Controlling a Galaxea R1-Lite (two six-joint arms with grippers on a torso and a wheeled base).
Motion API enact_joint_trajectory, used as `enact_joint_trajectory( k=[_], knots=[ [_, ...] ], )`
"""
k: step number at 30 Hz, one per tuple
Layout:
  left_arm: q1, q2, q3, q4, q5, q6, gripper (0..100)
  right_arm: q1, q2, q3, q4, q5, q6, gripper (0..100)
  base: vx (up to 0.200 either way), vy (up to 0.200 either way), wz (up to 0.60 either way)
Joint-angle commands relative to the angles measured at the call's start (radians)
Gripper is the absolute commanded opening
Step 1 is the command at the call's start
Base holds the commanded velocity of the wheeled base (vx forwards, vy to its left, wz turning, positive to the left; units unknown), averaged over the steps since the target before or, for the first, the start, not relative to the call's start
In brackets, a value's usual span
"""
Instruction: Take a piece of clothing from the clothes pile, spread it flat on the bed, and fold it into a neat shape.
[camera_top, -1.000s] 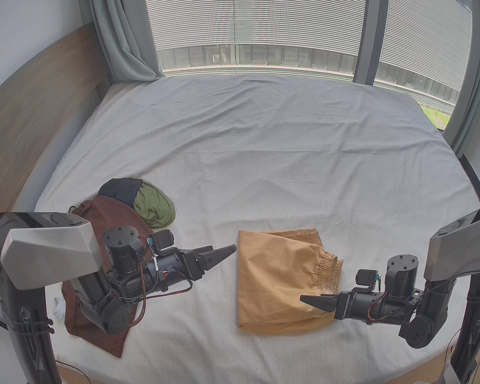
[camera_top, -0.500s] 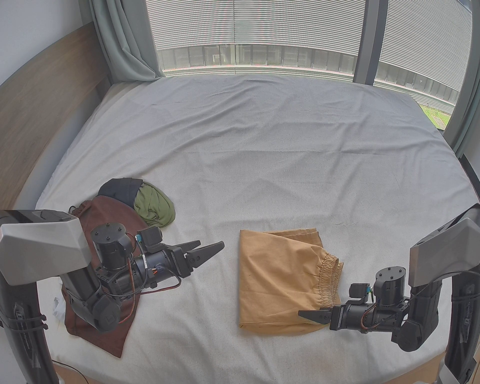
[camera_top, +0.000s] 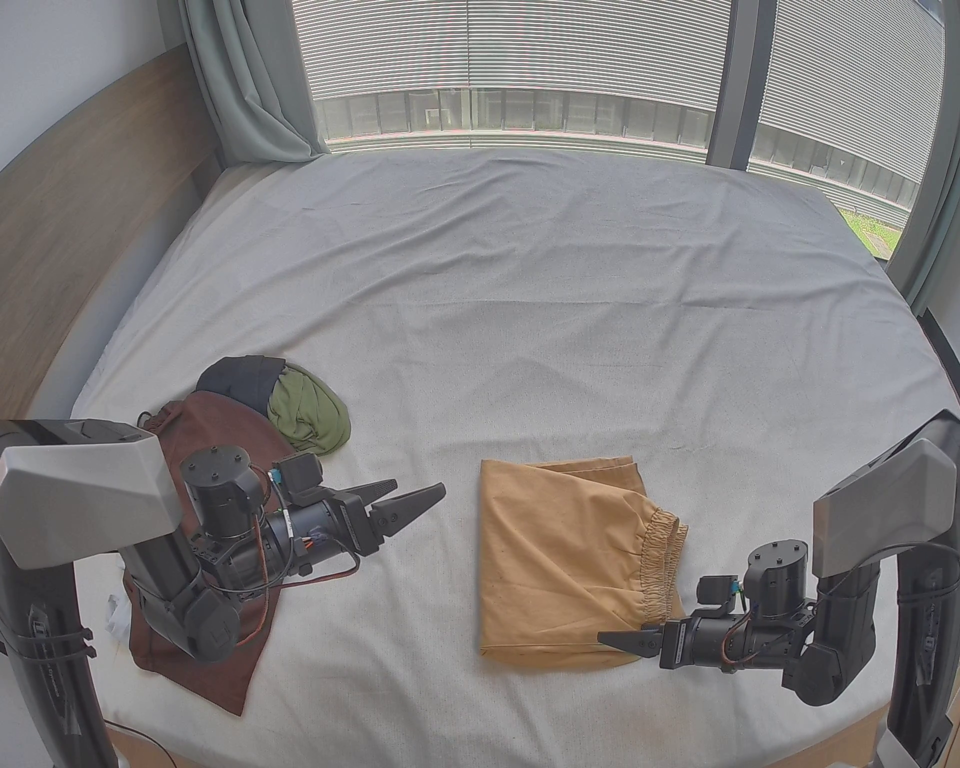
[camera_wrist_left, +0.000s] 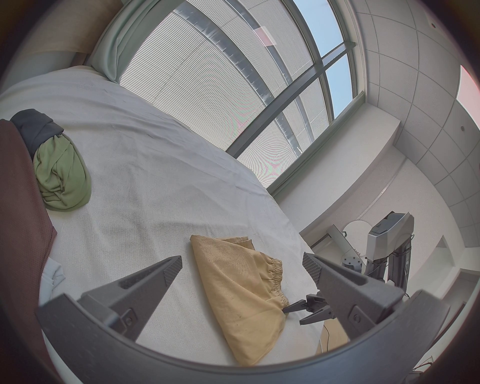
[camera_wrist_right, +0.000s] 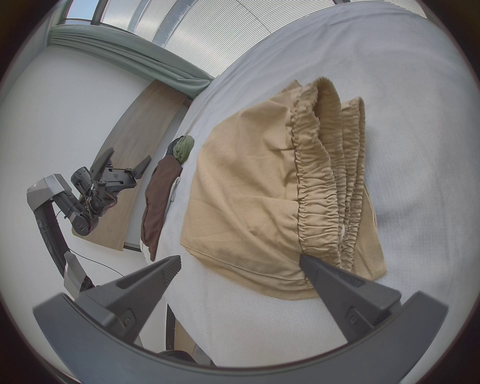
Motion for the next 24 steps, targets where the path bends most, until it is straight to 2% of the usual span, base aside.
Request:
enact_joint_trajectory(
  k=[1, 4, 11, 24],
  knots=[
    [0.000, -0.002, 0.001, -0.001, 0.004, 0.000, 100, 0.008, -0.092, 0.030, -0.002, 0.001, -0.002, 100, 0.000, 0.000, 0.00],
    [0.000, 0.002, 0.000, -0.001, 0.004, 0.000, 100, -0.007, -0.143, 0.062, 0.000, 0.006, -0.015, 100, 0.000, 0.000, 0.00],
    [0.000, 0.002, -0.009, -0.001, 0.004, -0.001, 100, -0.098, -0.100, 0.065, 0.000, 0.004, -0.133, 100, 0.000, 0.000, 0.00],
    [0.000, 0.005, -0.008, -0.001, 0.004, 0.000, 100, -0.161, 0.035, 0.024, 0.000, 0.001, -0.142, 100, 0.000, 0.000, 0.00]
  ],
)
